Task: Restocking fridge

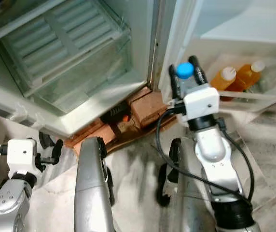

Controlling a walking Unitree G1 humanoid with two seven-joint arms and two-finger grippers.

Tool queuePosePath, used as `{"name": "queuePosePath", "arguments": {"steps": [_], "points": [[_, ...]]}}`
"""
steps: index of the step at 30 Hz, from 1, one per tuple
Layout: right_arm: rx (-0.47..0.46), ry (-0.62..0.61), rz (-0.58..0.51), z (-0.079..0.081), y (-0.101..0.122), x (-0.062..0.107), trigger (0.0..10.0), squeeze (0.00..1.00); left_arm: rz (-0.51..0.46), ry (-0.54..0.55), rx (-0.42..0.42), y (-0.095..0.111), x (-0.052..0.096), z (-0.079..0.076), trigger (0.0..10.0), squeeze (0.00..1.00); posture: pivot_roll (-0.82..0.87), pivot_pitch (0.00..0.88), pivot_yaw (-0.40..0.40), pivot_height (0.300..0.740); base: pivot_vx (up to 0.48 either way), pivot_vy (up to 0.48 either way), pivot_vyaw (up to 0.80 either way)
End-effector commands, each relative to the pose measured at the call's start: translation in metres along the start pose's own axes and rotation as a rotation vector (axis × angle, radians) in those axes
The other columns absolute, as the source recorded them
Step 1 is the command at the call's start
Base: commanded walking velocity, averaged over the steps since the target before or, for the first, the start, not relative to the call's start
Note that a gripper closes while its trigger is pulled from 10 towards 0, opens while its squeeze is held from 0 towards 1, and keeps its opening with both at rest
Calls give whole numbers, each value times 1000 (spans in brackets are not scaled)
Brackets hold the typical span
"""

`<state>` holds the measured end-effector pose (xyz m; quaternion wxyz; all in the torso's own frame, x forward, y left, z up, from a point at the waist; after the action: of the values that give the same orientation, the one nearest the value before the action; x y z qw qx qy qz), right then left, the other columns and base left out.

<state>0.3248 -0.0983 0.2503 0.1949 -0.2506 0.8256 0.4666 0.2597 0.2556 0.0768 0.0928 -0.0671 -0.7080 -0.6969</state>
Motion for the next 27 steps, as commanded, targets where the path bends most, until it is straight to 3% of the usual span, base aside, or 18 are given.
{"name": "queuePosePath", "arguments": {"steps": [1,4,6,12,16,23,25,27], "points": [[67,-49,-34,-9,1,-11,10000,0,51,3,-12,-14,5,4,10000,0,217,339,89,540,0,0,0],[109,-66,-26,-11,-11,-22,10000,0,52,0,-12,-14,6,4,10000,0,230,344,91,540,0,0,0],[138,-105,-30,-17,-22,-42,10000,0,55,-3,-16,-13,9,5,10000,0,261,356,96,540,0,0,0],[130,-186,-107,-31,-3,-72,10000,0,66,7,-24,-13,18,9,10000,0,286,373,92,540,0,0,0],[143,-203,-105,-29,-8,-76,10000,0,71,4,-28,-13,23,9,10000,0,317,384,90,540,0,0,0],[195,-140,-73,-3,-31,-78,10000,0,89,9,-37,-14,35,12,10000,0,357,411,94,540,0,0,0],[215,-75,-31,16,-46,-80,10000,0,103,16,-40,-15,45,14,10000,0,372,427,93,540,0,0,0],[230,-59,-15,19,-50,-83,10000,0,108,19,-40,-15,50,15,10000,0,378,436,89,540,0,0,0]]}}
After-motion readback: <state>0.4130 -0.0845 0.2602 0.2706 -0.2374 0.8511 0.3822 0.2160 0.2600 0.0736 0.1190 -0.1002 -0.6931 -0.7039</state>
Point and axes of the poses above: a point about 5 cm out from each wrist's last joint towards the gripper, its own x axis pointing back from the gripper into the wrist, its own y axis along the axis of the wrist's last joint, z = x × y, the point moved 6 cm from there along -x, pointing out of the wrist towards the gripper, and after that the axes turned 8 degrees about x, right-handed, at the moved point
